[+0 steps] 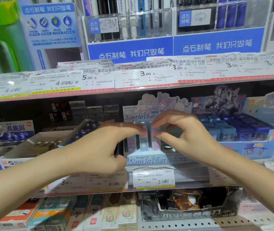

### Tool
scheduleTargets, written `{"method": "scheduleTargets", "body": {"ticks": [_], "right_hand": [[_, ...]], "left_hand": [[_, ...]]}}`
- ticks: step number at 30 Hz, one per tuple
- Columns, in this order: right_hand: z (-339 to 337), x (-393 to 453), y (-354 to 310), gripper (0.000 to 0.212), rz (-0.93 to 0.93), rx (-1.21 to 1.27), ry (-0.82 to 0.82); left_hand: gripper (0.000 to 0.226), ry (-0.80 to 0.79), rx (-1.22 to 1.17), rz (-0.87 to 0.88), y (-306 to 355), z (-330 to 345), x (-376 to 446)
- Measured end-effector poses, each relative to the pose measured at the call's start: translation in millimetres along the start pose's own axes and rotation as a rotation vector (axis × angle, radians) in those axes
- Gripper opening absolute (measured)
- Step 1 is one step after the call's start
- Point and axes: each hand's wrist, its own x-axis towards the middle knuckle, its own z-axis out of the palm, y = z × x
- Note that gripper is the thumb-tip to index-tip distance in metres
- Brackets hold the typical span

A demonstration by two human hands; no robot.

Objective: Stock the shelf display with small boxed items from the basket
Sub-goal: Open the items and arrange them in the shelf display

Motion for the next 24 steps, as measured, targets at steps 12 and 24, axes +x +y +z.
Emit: {"method": "scheduleTargets", "body": {"ticks": [12, 24], "right_hand": [[7, -6, 15, 0.030, 0.066, 0.156, -0.077], [-8, -17, 2, 0.037, 0.023, 0.301, 0.052]], "left_hand": [[0.075, -0.035, 0.006, -0.035, 2, -3, 0], [0.045, 0.260, -0.008, -0.004, 11, -1, 6]]}}
